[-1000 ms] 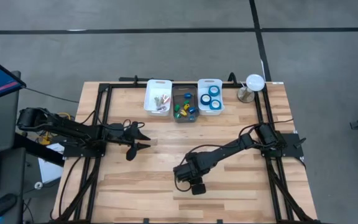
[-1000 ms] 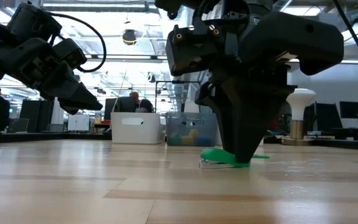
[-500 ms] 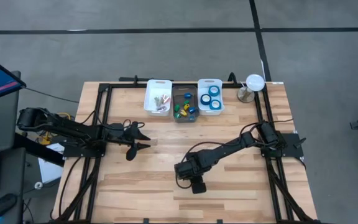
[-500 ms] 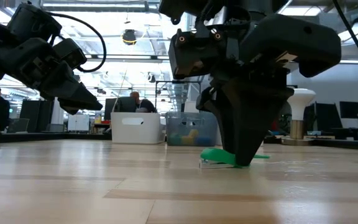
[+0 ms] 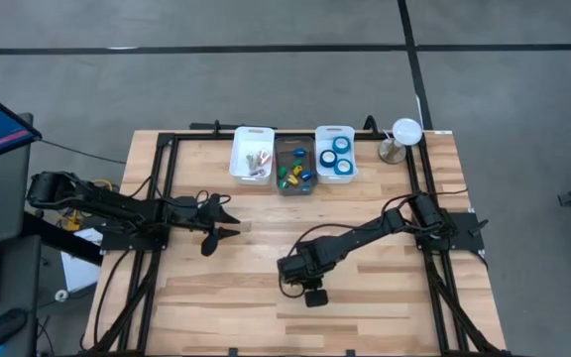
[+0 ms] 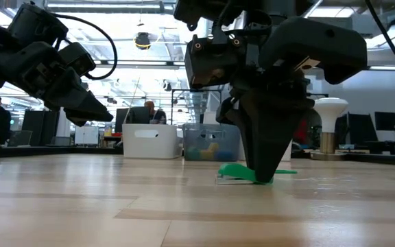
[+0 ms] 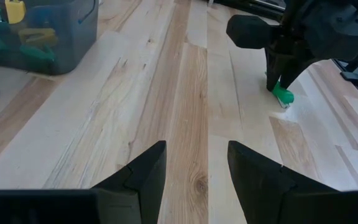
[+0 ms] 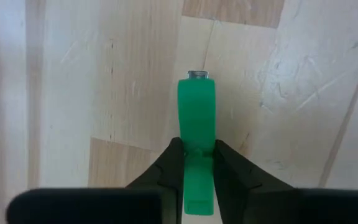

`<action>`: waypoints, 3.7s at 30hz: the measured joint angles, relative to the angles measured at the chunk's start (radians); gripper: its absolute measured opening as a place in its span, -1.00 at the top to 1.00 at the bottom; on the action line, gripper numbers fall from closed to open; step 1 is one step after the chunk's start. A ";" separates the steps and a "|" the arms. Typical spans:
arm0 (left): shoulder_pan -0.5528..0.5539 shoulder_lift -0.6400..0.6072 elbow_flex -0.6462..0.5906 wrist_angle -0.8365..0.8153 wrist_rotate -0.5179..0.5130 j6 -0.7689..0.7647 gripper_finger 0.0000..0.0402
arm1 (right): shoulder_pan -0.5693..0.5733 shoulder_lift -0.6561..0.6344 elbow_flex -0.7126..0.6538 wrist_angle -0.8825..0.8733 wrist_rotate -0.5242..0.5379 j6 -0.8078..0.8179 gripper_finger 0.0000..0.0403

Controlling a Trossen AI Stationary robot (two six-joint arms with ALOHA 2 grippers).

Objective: Pick and place Stapler, Stapler remover, tape
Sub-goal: Put the green stapler into the black bin, then return to Home Position

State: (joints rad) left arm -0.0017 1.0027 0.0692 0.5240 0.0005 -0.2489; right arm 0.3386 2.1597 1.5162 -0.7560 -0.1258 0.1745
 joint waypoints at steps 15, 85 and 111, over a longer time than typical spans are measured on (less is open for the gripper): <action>0.000 0.000 0.000 0.000 0.000 0.000 0.19 | -0.047 0.003 0.155 -0.183 0.002 -0.052 0.70; 0.000 0.001 0.000 -0.011 0.000 0.042 0.19 | -0.730 0.006 0.280 -0.219 0.084 -0.412 0.56; 0.000 0.001 0.000 0.043 0.014 0.030 0.19 | -0.653 -0.003 0.354 -0.518 0.234 -0.254 -0.02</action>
State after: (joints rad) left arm -0.0017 1.0035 0.0692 0.5670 0.0143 -0.2190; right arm -0.3142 2.1566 1.8704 -1.2739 0.1078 -0.0794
